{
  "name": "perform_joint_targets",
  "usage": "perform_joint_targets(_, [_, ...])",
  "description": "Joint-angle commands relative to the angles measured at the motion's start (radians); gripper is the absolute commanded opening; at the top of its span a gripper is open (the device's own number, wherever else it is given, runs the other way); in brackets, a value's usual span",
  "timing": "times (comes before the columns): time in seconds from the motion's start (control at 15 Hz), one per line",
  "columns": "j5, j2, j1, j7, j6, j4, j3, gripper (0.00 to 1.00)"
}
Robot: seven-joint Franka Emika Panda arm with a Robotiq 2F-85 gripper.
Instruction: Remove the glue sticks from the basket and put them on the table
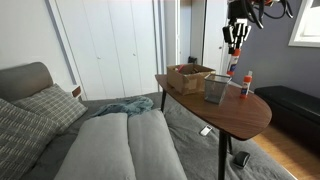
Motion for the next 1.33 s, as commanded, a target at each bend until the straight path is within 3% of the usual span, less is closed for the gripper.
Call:
perform_joint_targets(0.0, [-0.005,-0.052,0.002,-0.073,-0.042,-0.046,-0.020,0.08])
perform_joint_targets(0.4, [-0.007,-0.082,0.010,-0.130,-0.061,-0.150,-0.024,0.08])
perform_joint_targets(1.27, [-0.009,-0.089,0.005,-0.079,0.134,-0.367,-0.015,0.08])
